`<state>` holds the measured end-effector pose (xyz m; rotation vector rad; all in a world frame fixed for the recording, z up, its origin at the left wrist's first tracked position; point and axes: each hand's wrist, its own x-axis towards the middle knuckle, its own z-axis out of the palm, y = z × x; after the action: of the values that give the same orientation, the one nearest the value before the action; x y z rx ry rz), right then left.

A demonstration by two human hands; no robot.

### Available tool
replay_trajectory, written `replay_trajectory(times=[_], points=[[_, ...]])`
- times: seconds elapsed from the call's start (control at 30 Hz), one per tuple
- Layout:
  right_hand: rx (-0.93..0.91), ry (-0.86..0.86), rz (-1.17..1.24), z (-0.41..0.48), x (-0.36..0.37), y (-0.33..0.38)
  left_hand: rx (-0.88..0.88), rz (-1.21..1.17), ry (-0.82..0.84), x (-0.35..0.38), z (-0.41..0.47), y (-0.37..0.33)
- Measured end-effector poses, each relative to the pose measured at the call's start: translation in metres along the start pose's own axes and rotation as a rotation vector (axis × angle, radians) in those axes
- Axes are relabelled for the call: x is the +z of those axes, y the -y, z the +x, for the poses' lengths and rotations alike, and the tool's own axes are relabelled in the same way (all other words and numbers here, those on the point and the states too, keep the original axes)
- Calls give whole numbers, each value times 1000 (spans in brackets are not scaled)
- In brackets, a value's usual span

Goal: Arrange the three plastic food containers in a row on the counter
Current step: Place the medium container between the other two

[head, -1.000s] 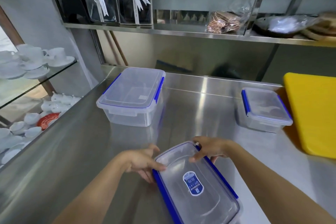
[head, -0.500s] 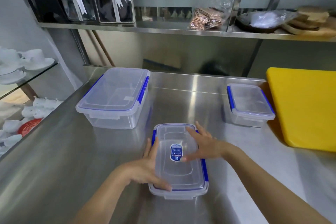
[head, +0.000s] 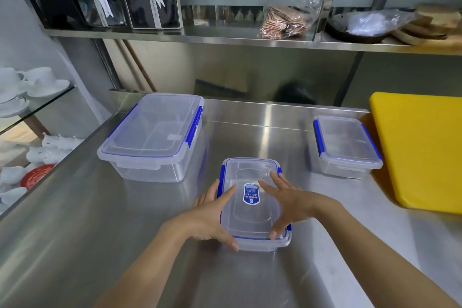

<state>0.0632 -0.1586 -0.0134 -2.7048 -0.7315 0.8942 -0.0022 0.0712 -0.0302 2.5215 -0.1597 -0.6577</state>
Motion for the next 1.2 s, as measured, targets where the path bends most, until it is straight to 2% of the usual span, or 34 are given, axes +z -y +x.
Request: replay_trajectory(times=[0.2,0.43,0.7,0.87,1.0,1.07,1.1,1.2], points=[[6,-281,190,19,-25,-32,83,-124,-210,-15,49,-8],[28,-349,344,62,-41,-43,70,28,-321,-40,107,-16],[75,-377,281,100,-63,-57,14,200,-382,-53,157,-15],[24,-349,-182,102,-63,-61,32,282,-425,-56,164,-10],[135,-436,-124,96,-64,-48,47,300,-429,-56,159,-13],[147,-567,-146,92,-64,-36,82,228,-527,-63,149,-16],[130,-660,-146,92,-63,-28,101,180,-632,-69,141,-17],[34,-815,94,96,-58,11,116,168,-1081,-101,113,-5]])
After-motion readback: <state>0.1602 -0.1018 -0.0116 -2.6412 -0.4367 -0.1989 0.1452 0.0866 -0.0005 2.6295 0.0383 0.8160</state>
